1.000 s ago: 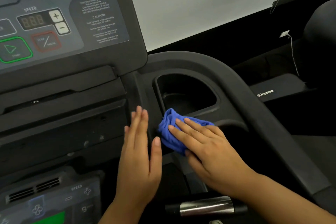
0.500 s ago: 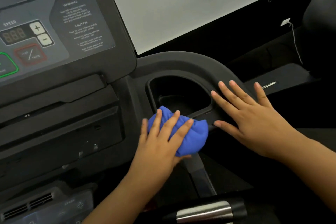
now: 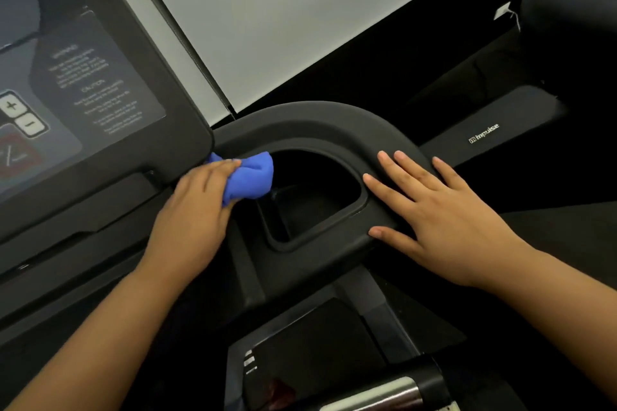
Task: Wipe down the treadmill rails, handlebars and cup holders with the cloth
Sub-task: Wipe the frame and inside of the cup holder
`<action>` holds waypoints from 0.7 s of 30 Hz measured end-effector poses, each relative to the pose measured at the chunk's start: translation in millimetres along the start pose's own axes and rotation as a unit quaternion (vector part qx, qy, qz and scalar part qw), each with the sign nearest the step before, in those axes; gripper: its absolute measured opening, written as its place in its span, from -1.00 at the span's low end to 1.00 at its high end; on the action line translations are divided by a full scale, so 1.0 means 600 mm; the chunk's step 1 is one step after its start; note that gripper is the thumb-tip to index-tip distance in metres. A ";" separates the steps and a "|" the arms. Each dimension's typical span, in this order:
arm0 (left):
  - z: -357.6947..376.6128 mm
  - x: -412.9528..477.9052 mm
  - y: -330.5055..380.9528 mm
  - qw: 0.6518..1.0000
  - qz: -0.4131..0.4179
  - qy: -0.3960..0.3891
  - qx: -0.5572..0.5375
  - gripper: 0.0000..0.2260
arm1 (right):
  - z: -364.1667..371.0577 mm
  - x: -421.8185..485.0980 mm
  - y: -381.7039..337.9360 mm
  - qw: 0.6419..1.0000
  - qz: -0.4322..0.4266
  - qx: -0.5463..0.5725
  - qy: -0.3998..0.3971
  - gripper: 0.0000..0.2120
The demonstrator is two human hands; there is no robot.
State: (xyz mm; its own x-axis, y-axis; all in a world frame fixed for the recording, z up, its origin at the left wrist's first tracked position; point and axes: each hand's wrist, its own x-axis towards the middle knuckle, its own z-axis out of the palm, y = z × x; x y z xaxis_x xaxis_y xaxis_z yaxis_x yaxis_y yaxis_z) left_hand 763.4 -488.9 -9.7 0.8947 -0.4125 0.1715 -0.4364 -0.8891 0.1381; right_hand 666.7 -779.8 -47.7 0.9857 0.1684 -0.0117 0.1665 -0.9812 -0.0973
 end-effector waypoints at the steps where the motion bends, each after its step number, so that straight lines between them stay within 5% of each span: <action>1: -0.002 0.011 -0.001 0.999 0.028 0.004 0.023 -0.63 | 0.001 0.001 0.001 1.000 -0.001 0.001 0.002 -0.33; 5: 0.022 0.042 0.007 0.952 0.240 -0.041 0.185 -0.60 | 0.003 0.001 0.001 1.000 -0.001 -0.005 0.005 -0.35; 10: 0.013 0.131 0.027 0.879 0.348 -0.197 0.259 -0.67 | 0.007 0.002 0.002 1.000 -0.002 -0.009 0.009 -0.36; 15: 0.040 0.161 0.042 0.831 0.374 -0.308 0.273 -0.67 | 0.009 0.000 0.003 1.000 -0.002 -0.003 0.019 -0.36; 21: 0.072 0.139 0.085 0.764 0.257 -0.426 0.409 -0.51 | 0.008 0.000 0.003 1.000 -0.004 0.006 0.022 -0.34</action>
State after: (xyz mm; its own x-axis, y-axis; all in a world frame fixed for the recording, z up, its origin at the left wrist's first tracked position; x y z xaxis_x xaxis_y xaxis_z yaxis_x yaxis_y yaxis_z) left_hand 820.1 -577.4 -30.5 0.5140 -0.4187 -0.7487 -0.8578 -0.2475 -0.4505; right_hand 667.0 -781.2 -52.9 0.9846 0.1718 0.0330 0.1744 -0.9786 -0.1092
